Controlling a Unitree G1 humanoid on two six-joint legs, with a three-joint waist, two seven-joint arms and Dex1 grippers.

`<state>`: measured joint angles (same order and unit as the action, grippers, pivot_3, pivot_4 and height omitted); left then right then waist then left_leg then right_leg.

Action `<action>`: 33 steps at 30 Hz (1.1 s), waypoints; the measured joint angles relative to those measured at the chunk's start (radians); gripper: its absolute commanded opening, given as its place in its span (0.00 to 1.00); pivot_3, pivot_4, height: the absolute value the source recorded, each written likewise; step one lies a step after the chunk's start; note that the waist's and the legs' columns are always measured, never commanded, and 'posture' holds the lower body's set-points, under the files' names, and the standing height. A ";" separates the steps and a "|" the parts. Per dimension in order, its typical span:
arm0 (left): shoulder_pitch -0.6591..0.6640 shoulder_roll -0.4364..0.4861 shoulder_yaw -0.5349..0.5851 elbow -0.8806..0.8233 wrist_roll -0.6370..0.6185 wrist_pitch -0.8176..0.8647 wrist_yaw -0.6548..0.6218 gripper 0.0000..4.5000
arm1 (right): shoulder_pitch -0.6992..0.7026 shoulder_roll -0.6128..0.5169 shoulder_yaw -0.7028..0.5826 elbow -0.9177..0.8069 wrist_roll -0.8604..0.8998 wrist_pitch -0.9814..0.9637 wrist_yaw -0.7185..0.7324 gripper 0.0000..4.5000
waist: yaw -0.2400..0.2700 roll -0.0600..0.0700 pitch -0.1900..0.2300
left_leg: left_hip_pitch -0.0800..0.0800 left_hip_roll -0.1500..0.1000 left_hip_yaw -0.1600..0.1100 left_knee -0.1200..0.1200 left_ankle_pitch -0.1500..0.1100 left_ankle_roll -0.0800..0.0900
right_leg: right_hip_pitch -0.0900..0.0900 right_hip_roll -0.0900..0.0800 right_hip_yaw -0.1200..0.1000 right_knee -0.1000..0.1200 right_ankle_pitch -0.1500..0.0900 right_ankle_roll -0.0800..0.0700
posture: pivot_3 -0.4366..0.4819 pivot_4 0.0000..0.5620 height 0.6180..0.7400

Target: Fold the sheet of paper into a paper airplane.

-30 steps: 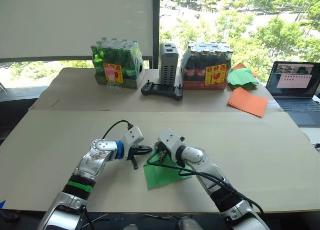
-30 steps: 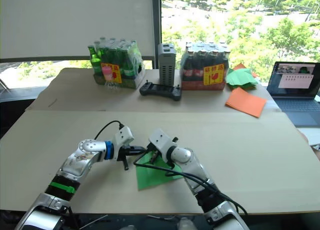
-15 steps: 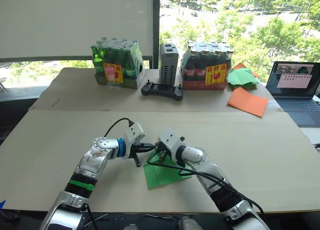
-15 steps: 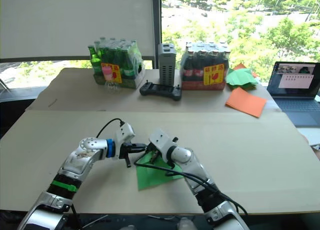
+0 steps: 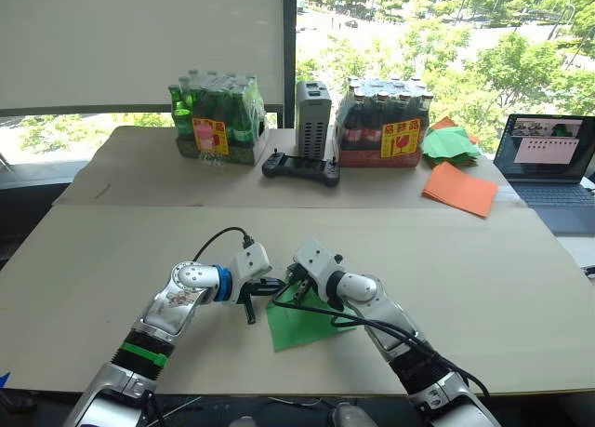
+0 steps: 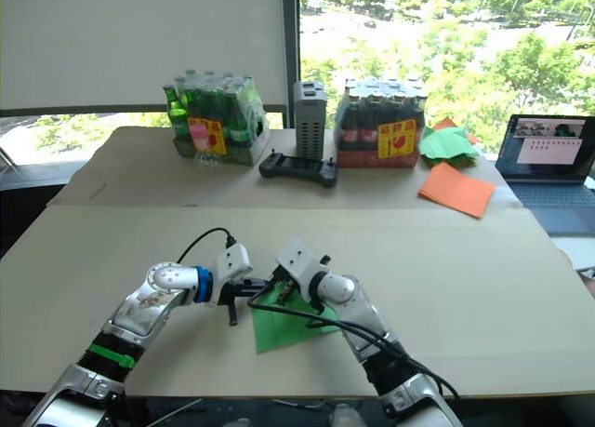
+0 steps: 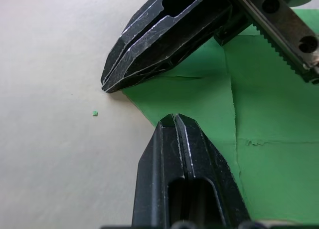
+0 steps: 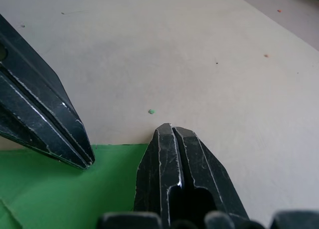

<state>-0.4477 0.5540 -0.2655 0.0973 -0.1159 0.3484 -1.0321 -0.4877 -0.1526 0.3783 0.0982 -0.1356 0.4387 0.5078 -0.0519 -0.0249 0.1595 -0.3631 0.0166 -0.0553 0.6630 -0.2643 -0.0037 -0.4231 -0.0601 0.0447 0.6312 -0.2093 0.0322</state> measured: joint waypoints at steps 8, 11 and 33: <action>0.075 0.060 0.009 -0.099 -0.011 0.006 -0.031 0.00 | 0.001 0.002 0.001 0.000 0.000 0.001 0.001 0.00 | -0.003 0.000 0.000 | 0.001 0.000 0.000 0.000 0.000 0.000 | 0.000 0.000 0.000 0.000 0.000 0.000 | 0.48 0.27 1.00; 0.104 0.082 0.019 -0.132 -0.016 0.007 -0.036 0.00 | 0.001 0.003 0.001 0.001 0.000 0.001 0.002 0.00 | -0.005 0.000 0.000 | 0.001 0.000 0.000 0.000 0.000 0.000 | 0.001 0.000 0.000 0.000 0.000 0.000 | 0.48 0.27 1.00; 0.150 0.166 0.145 -0.238 -0.121 0.167 -0.017 0.00 | 0.040 -0.006 -0.130 -0.261 0.164 0.131 0.060 0.00 | -0.004 0.001 0.003 | -0.005 0.000 -0.001 -0.001 0.000 0.000 | -0.005 0.000 -0.001 0.000 0.000 0.000 | 0.48 0.27 1.00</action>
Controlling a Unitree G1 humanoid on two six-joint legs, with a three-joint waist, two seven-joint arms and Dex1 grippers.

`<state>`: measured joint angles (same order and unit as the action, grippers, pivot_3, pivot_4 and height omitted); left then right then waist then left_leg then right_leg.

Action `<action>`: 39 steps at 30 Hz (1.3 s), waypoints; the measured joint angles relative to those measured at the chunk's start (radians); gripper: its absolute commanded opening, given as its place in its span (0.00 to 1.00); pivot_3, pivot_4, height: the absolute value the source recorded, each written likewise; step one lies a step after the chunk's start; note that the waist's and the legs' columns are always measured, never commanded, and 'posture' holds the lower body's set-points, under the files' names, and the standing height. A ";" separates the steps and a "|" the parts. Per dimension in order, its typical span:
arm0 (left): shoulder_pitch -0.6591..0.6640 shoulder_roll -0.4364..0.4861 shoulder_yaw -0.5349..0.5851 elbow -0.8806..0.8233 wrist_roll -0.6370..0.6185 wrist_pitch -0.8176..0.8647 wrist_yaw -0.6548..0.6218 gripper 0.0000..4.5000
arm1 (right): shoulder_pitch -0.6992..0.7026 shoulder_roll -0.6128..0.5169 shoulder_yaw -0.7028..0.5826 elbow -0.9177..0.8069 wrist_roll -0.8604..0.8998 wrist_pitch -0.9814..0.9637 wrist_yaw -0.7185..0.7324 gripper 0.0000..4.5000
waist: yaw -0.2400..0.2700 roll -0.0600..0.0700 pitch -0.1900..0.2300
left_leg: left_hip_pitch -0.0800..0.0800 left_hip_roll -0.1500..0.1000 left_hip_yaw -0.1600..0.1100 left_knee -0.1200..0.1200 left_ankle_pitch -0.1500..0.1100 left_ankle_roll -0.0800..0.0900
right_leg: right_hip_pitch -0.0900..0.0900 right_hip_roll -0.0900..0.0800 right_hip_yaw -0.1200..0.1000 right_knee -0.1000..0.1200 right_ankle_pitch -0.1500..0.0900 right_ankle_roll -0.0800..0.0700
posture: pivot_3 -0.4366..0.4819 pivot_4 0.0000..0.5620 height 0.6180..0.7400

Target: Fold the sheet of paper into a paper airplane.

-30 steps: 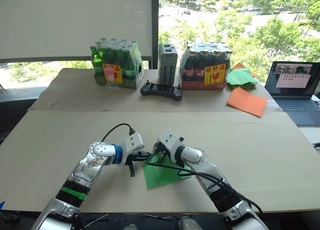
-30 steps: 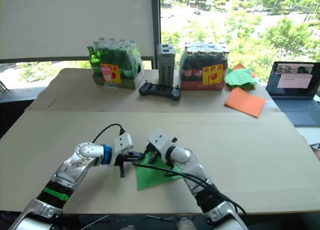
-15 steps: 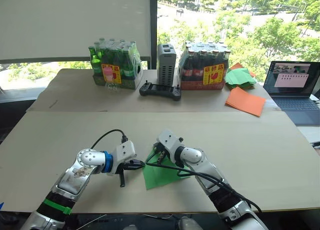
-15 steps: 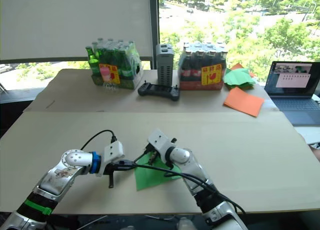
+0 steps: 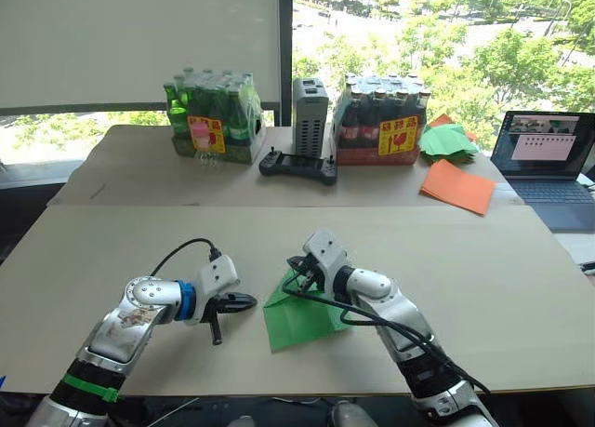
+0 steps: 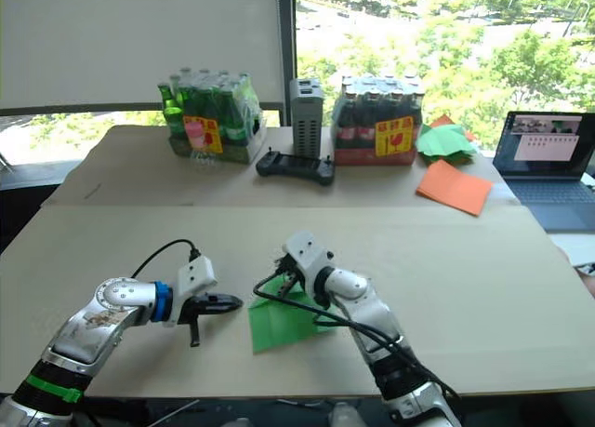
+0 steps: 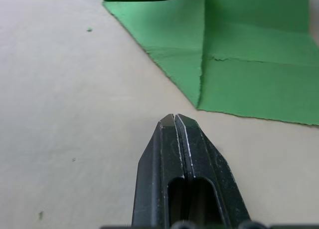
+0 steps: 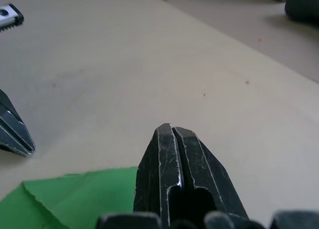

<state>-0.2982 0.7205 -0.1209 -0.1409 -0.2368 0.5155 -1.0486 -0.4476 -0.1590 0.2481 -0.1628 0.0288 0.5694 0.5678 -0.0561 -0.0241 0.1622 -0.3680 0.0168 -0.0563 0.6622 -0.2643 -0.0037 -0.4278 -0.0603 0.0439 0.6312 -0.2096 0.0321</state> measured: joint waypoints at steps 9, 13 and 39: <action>-0.094 -0.073 -0.049 0.039 -0.010 -0.020 -0.004 0.00 | 0.043 -0.168 -0.070 -0.134 0.076 0.153 0.034 0.00 | 0.022 0.000 0.000 | -0.001 -0.001 0.001 0.000 0.000 0.000 | 0.001 -0.001 0.000 -0.002 0.000 0.000 | 0.48 0.27 1.00; -0.094 -0.119 -0.110 0.061 0.005 -0.044 -0.004 0.00 | 0.082 -0.285 -0.101 -0.133 0.088 0.184 0.074 0.00 | 0.018 0.000 0.000 | -0.001 -0.001 0.001 0.000 0.000 0.000 | 0.001 -0.001 0.000 -0.003 0.000 0.000 | 0.48 0.27 1.00; -0.136 -0.132 -0.195 0.204 0.129 -0.252 -0.031 0.00 | 0.236 -0.421 -0.059 -0.192 0.194 0.178 0.237 0.00 | 0.012 -0.001 0.000 | 0.005 0.000 0.001 0.000 0.000 0.000 | 0.006 0.000 0.001 -0.002 -0.001 0.002 | 0.48 0.27 1.00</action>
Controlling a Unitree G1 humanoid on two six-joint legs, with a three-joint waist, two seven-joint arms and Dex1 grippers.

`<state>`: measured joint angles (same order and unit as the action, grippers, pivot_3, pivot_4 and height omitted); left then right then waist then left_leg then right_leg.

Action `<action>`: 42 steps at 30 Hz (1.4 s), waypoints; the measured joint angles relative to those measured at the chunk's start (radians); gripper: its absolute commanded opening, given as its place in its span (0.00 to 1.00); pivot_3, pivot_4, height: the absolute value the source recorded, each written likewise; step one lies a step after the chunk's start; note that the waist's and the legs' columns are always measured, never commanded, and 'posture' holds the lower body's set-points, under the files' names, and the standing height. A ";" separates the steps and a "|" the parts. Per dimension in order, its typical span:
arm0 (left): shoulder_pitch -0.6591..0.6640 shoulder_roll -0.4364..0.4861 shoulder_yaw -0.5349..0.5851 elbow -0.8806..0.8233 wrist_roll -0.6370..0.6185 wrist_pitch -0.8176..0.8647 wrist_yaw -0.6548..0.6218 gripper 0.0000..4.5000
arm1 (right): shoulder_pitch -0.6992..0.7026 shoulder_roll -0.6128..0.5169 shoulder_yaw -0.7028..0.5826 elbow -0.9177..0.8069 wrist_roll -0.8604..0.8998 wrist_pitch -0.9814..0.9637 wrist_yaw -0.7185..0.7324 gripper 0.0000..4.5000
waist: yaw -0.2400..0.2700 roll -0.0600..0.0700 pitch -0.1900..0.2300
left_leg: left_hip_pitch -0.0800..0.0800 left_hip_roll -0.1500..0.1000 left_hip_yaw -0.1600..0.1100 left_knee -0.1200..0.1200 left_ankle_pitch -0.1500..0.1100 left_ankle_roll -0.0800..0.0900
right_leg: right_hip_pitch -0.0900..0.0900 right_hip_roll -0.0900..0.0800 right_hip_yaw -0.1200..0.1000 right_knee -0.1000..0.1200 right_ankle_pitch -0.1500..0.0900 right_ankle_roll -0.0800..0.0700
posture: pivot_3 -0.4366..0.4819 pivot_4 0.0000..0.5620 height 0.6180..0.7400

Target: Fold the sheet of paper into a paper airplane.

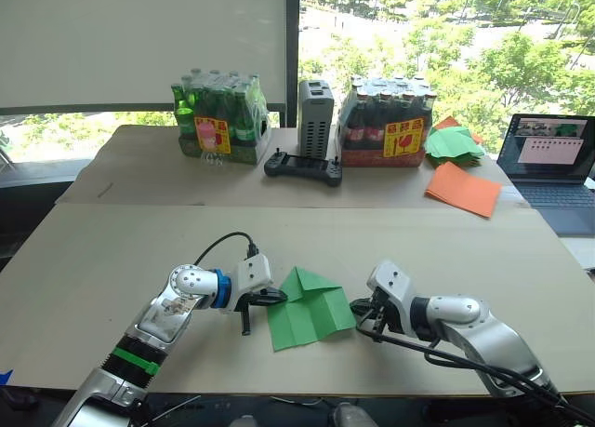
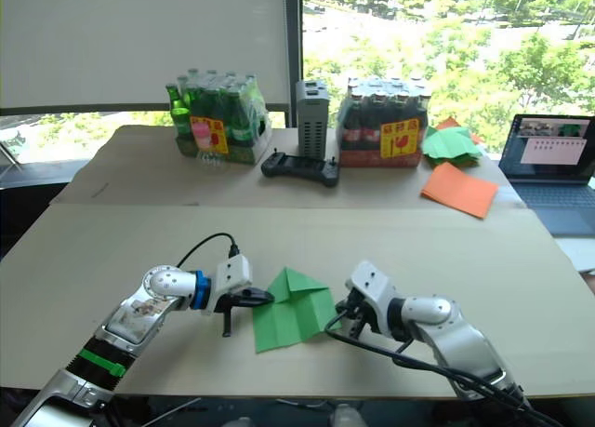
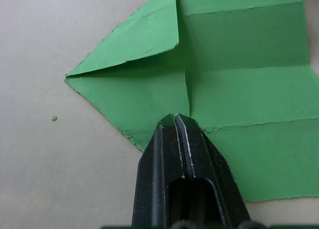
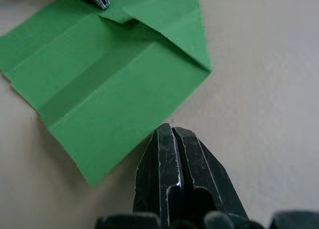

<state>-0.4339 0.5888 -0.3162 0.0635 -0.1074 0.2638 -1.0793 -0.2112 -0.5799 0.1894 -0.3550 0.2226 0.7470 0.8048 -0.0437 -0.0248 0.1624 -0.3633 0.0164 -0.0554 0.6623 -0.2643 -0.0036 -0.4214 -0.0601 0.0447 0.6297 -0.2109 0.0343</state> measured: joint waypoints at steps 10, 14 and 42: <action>-0.001 0.000 -0.001 0.000 0.004 -0.002 -0.001 0.00 | -0.031 0.167 -0.042 0.022 0.153 0.022 -0.031 0.00 | 0.001 0.000 0.000 | 0.000 0.000 0.000 0.000 0.000 0.000 | -0.001 0.000 0.000 0.000 0.001 -0.001 | 0.48 0.27 1.00; -0.008 0.001 0.000 0.005 0.005 0.000 -0.003 0.00 | -0.051 0.208 -0.004 0.028 0.150 0.023 -0.074 0.00 | 0.000 0.000 0.000 | 0.000 0.000 0.000 0.000 0.000 0.000 | -0.001 0.000 0.000 0.001 0.001 -0.001 | 0.48 0.27 1.00; -0.102 -0.093 -0.011 0.112 -0.023 0.074 -0.090 0.00 | -0.092 0.271 0.068 0.111 0.110 -0.022 -0.157 0.00 | 0.000 0.000 0.000 | -0.004 0.000 0.000 0.000 0.000 0.000 | -0.003 0.000 0.000 0.000 0.001 -0.001 | 0.48 0.27 1.00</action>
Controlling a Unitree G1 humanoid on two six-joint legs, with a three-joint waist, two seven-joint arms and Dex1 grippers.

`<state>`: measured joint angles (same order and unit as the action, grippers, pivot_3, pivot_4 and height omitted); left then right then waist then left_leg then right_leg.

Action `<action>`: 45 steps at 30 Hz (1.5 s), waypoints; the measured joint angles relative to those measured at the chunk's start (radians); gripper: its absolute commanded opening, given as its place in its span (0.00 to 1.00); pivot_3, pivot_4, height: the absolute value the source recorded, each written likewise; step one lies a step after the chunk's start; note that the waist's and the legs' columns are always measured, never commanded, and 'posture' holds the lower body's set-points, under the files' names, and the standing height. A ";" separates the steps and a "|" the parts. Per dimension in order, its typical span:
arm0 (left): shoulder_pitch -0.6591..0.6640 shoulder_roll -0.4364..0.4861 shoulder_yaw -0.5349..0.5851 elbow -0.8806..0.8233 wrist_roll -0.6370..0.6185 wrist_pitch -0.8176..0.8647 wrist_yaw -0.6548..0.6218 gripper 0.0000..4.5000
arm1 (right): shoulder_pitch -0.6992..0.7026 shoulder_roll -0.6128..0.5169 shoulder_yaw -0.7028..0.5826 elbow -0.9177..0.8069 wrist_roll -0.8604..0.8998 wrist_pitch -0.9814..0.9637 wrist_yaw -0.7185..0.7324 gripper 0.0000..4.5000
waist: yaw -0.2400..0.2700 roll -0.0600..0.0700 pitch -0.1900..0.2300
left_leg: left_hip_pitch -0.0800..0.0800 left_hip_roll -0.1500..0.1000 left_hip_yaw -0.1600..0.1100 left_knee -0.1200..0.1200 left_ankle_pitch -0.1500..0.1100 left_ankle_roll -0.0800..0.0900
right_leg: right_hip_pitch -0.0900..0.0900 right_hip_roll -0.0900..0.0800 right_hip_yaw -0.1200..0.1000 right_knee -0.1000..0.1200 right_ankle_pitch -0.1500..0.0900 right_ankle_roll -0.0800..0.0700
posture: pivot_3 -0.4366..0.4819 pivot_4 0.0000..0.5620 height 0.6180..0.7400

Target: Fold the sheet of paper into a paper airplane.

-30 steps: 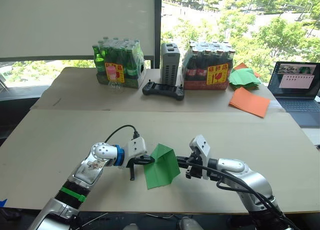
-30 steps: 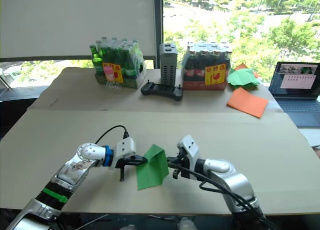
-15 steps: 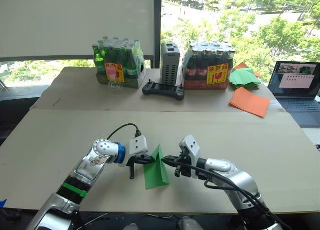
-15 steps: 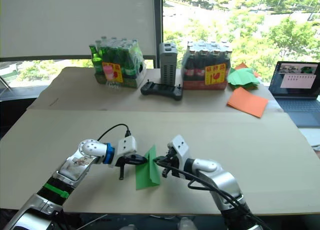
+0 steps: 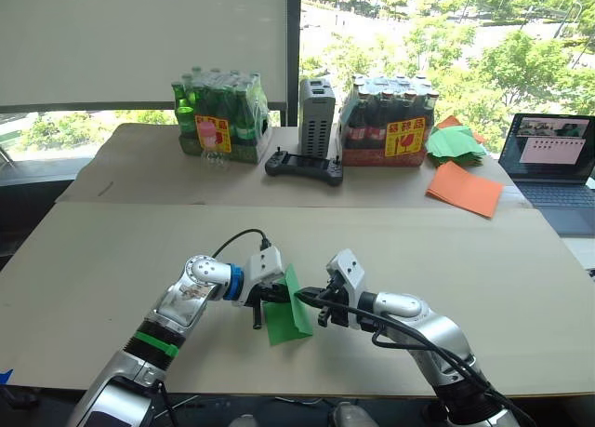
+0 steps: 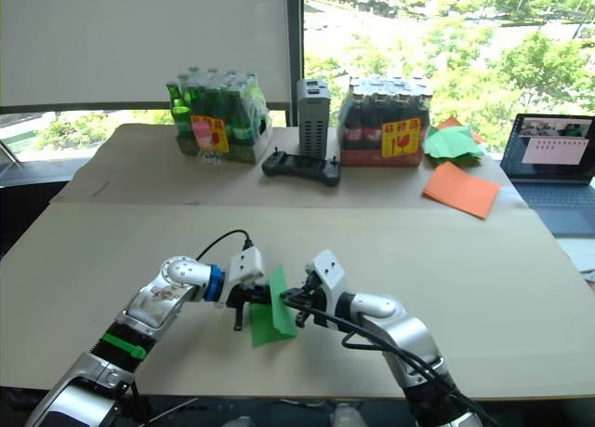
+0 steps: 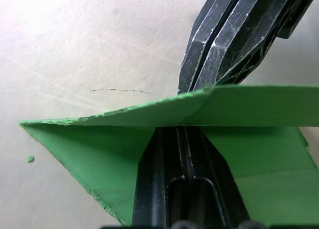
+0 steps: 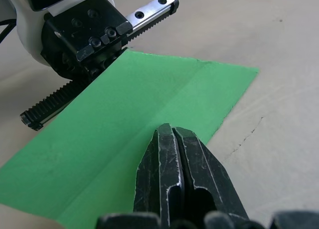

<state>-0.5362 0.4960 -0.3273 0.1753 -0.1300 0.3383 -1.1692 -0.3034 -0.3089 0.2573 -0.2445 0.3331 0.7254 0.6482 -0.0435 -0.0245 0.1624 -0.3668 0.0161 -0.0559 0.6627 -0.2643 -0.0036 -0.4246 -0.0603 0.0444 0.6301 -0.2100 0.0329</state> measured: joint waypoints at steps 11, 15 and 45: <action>0.058 0.071 0.117 -0.098 -0.086 0.111 0.020 0.00 | -0.023 0.029 0.014 0.041 -0.027 -0.019 -0.015 0.00 | 0.000 0.000 0.000 | 0.000 0.000 0.000 0.000 0.000 0.000 | -0.001 0.000 0.000 0.000 0.000 0.000 | 0.48 0.27 1.00; 0.066 0.092 0.139 -0.102 -0.095 0.124 0.030 0.00 | -0.031 0.030 0.014 0.052 -0.035 -0.030 -0.016 0.00 | 0.000 0.000 0.000 | 0.000 0.000 0.000 0.000 0.000 0.000 | -0.001 0.000 0.000 0.000 0.000 0.000 | 0.48 0.27 1.00; -0.011 0.023 0.063 0.054 0.008 -0.005 0.056 0.00 | -0.084 0.102 0.065 0.095 -0.080 -0.042 -0.048 0.00 | -0.004 0.000 0.000 | 0.000 0.000 0.000 0.000 0.000 0.000 | -0.001 0.000 0.000 0.001 0.000 0.000 | 0.48 0.27 1.00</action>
<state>-0.5475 0.5192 -0.2646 0.2293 -0.1221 0.3333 -1.1130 -0.3872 -0.2070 0.3220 -0.1499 0.2526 0.6829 0.6002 -0.0470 -0.0244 0.1624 -0.3668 0.0163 -0.0561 0.6629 -0.2643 -0.0037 -0.4253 -0.0601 0.0443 0.6311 -0.2098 0.0325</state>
